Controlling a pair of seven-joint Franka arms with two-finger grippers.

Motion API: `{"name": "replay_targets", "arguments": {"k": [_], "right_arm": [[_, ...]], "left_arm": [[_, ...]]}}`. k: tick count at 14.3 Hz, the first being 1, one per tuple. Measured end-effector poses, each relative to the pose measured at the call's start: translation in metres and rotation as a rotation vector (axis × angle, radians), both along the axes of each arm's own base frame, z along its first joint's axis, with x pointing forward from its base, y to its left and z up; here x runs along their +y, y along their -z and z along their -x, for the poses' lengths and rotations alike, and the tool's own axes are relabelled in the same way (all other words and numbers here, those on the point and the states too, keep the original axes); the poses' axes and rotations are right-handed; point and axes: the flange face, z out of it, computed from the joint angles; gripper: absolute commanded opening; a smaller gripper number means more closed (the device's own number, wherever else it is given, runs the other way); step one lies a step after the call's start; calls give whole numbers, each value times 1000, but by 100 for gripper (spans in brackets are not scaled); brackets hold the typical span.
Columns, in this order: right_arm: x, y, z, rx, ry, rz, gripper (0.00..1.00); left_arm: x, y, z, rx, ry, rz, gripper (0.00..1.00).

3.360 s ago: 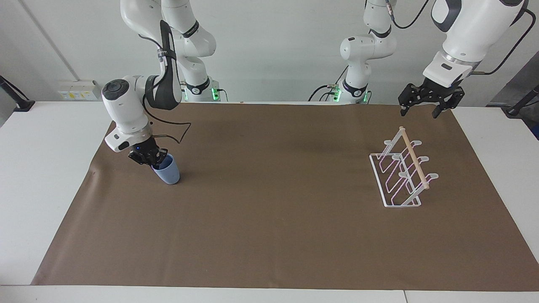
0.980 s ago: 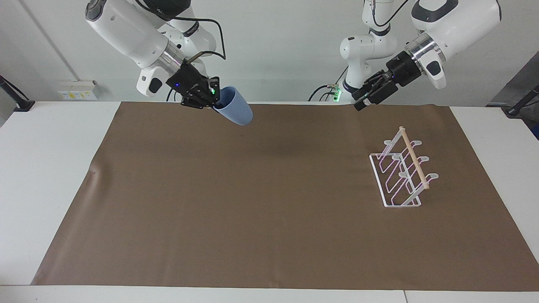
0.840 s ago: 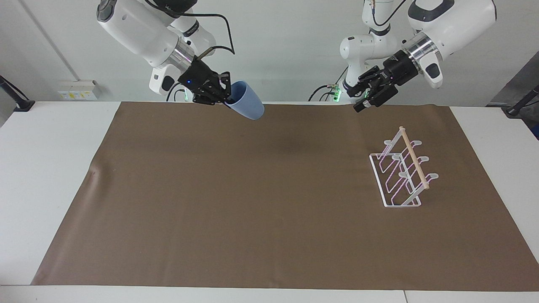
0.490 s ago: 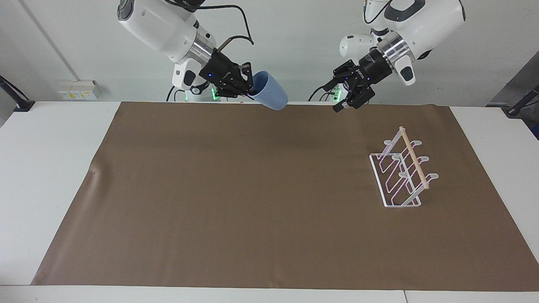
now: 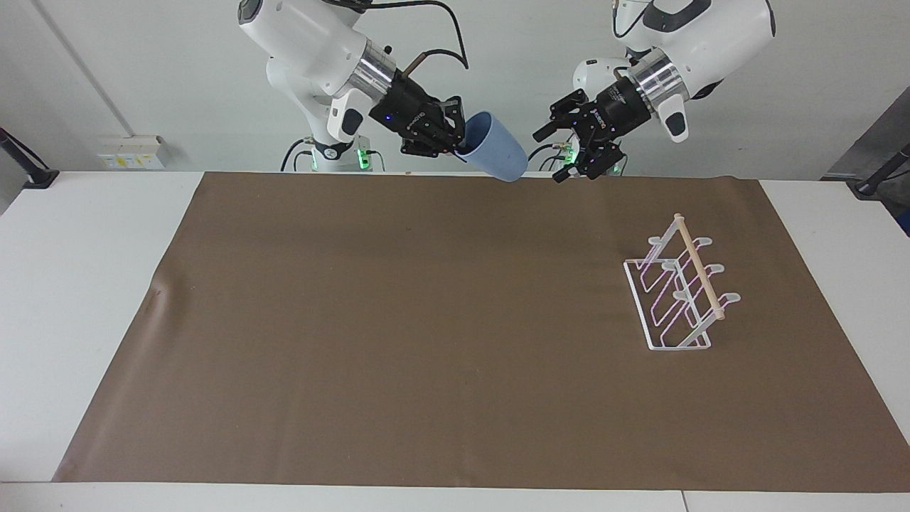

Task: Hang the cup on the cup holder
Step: 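Carry the cup toward center while the left gripper reaches toward it, then grasp the cup with the left gripper and open the right gripper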

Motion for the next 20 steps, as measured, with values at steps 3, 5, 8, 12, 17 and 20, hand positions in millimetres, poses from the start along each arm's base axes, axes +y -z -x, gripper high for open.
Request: {"name": "replay_targets", "arguments": {"k": [3, 5, 8, 12, 17, 20], "right_arm": [[15, 1, 5, 1, 12, -8, 0], [24, -1, 9, 4, 26, -15, 0], [30, 1, 11, 3, 29, -17, 0], [29, 2, 10, 6, 32, -16, 0], [29, 2, 10, 7, 32, -16, 43], [27, 2, 9, 6, 38, -17, 99]], "left_arm": [[-9, -4, 1, -21, -29, 25, 100], [-17, -6, 3, -37, -38, 27, 100], [-22, -6, 5, -41, -40, 27, 74], [-20, -5, 3, -50, -43, 26, 0], [-20, -5, 3, -51, -41, 25, 0], [-21, -4, 4, -42, -38, 24, 0]]}}
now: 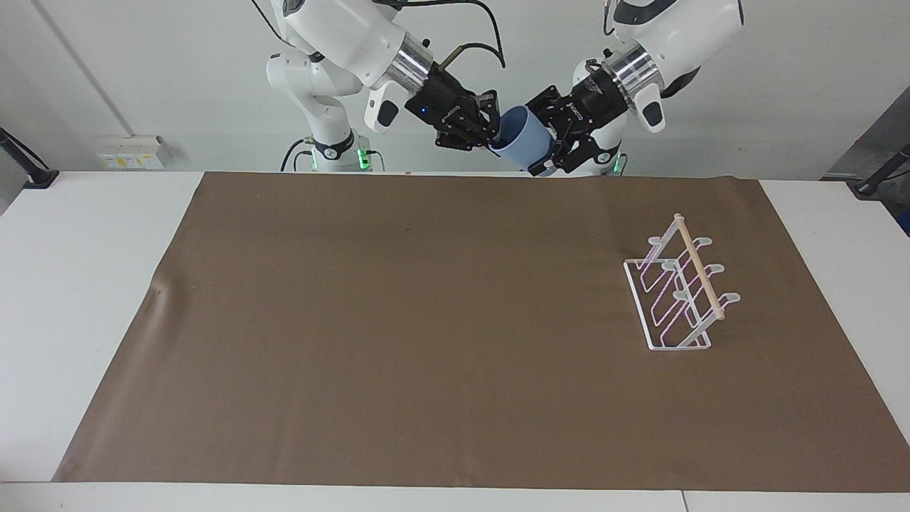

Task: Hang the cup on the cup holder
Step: 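Grasp the cup with the left gripper and open the right gripper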

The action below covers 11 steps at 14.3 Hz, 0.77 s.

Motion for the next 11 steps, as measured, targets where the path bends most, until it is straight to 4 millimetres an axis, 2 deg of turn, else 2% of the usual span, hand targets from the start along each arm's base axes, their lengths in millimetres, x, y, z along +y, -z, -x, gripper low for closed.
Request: {"name": "replay_targets", "arguments": {"k": [6, 11], "right_arm": [[-8, 1, -5, 6, 22, 0, 100], [-12, 1, -7, 6, 29, 0, 100]], "left_arm": [[0, 3, 1, -2, 12, -29, 0], [12, 17, 0, -78, 79, -313, 0]]}}
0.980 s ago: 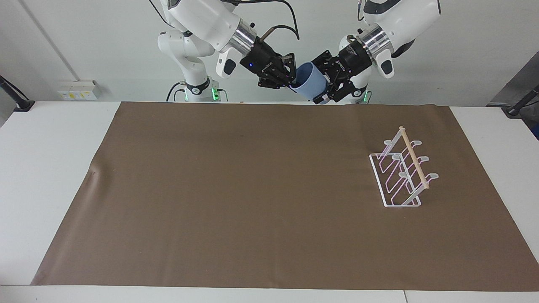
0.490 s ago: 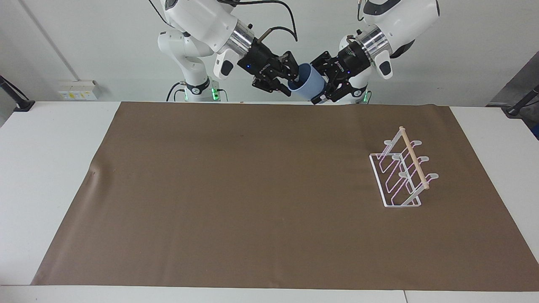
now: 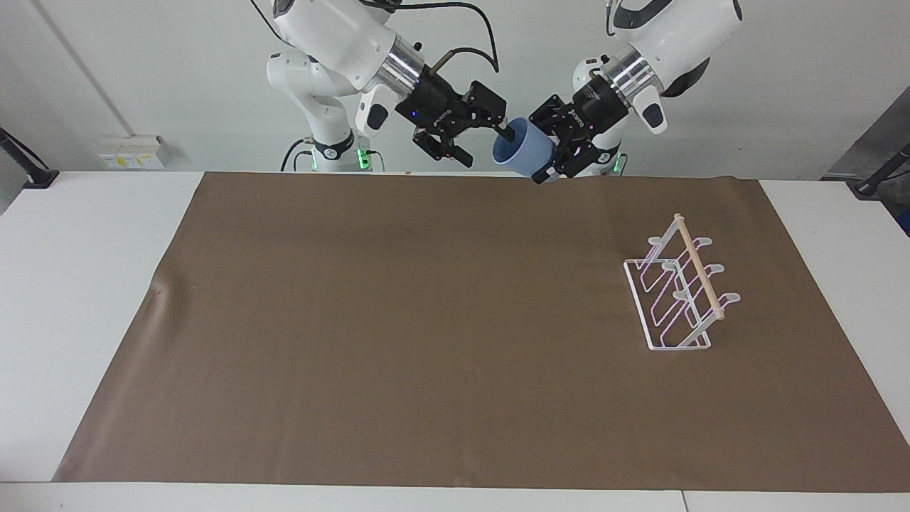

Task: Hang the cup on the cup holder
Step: 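Grasp the cup with the left gripper and open the right gripper, then move the cup to the rack while the right gripper withdraws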

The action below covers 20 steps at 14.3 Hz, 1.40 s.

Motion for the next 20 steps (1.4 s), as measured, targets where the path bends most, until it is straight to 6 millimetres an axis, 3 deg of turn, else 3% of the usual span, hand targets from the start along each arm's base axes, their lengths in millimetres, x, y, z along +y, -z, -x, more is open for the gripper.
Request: {"name": "replay_targets", "arguments": {"k": [6, 11, 15, 17, 20], "right_arm": [[-37, 7, -18, -143, -33, 178, 100], [-73, 20, -29, -293, -183, 458, 100], [-88, 29, -25, -314, -317, 685, 100], [-112, 31, -28, -285, -326, 735, 100], [-173, 37, -36, -196, -280, 757, 100]], "left_arm": [[18, 11, -4, -143, 110, -412, 0], [64, 12, -22, -256, 225, -684, 0], [79, 11, -27, -343, 411, -946, 0], [82, 10, -29, -379, 505, -1050, 0], [95, 20, -39, -436, 579, -1189, 0]]}}
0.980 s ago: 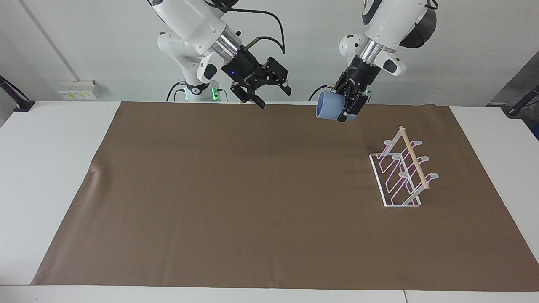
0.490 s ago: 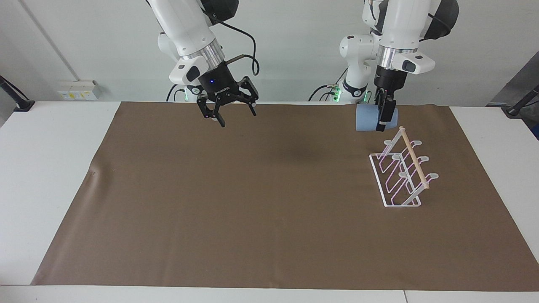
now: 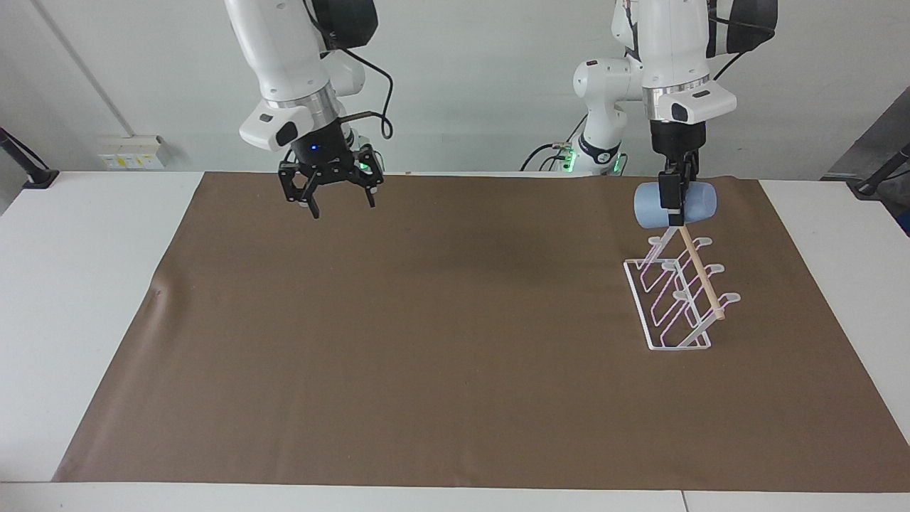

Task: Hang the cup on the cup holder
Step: 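Move the cup to the rack while the right gripper withdraws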

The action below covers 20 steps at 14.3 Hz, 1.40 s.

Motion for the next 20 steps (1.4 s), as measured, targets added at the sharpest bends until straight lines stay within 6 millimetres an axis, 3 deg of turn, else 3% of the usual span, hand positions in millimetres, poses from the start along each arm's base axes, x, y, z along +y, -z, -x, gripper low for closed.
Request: {"name": "replay_targets", "arguments": {"k": [3, 6, 9, 13, 15, 20], "right_arm": [[-60, 4, -5, 30, 23, 66, 100], [-85, 6, -2, 64, 49, 117, 100], [-114, 7, 3, 102, 98, 121, 100], [-151, 9, 8, 133, 162, 121, 100], [-159, 10, 8, 136, 176, 120, 100], [-154, 11, 7, 130, 168, 120, 100]], "left_arm": [[8, 38, -23, -15, 58, -117, 0], [23, 55, -42, -36, 81, -149, 0], [25, 66, -47, -45, 100, -199, 0], [22, 110, -49, -63, 97, -239, 0], [27, 122, -49, -61, 102, -240, 0], [31, 136, -45, -54, 110, -252, 0]]}}
